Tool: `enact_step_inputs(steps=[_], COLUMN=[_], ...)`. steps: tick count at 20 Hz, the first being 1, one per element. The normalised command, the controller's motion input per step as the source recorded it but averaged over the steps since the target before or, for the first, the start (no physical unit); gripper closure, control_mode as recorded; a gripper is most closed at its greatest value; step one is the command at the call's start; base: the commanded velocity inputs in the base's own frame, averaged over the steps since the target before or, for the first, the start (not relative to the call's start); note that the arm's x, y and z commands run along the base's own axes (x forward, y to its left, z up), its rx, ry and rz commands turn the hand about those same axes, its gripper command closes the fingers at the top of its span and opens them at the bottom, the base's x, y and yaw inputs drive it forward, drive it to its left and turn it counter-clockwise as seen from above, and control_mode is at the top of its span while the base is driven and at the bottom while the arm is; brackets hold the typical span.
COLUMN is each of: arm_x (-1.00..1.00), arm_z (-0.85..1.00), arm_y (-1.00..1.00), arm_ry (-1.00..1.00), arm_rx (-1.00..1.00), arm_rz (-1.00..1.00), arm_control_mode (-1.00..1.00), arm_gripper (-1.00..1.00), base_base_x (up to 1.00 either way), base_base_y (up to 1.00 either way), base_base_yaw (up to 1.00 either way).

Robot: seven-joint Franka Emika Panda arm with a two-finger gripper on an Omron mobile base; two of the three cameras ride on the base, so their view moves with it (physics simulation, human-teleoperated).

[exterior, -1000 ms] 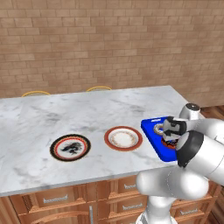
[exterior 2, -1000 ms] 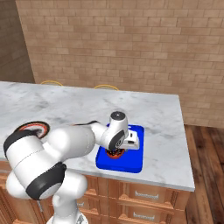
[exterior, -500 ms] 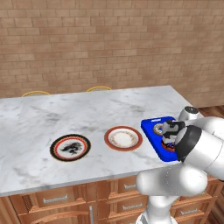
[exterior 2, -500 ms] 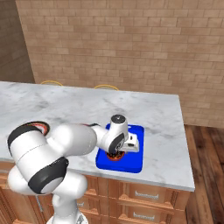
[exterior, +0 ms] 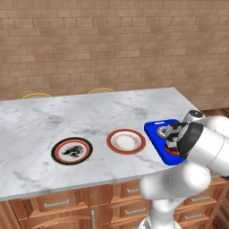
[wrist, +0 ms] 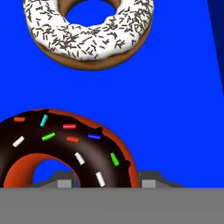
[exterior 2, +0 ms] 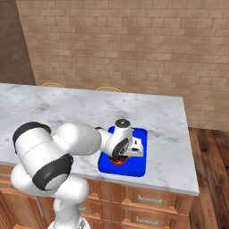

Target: Move the dessert items from the plates to the tray.

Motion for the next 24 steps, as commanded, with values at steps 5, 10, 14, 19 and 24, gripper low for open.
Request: enact_step_inputs(steps=[5, 10, 14, 19, 24], arm_x=[0.00, 0.00, 0.00, 0.00, 0.00], arm_z=[-0.06, 0.00, 0.03, 0.27, 0.37], arm_y=[0.00, 0.00, 0.00, 0.00, 0.00], arm_ry=[0.00, 0.00, 0.00, 0.00, 0.00], arm_rx=[0.00, 0.00, 0.00, 0.00, 0.00], arm_rz=[0.00, 0.00, 0.00, 0.00, 0.00], arm_control_mode=[-1.00, -1.00, -1.00, -1.00, -1.00], arm_gripper=[-1.00, -1.00, -1.00, -1.00, -1.00], base_base_x=[0.00, 0.00, 0.00, 0.00, 0.00], base_base_y=[0.00, 0.00, 0.00, 0.00, 0.00], base_base_yaw=[0.00, 0.00, 0.00, 0.00, 0.00])
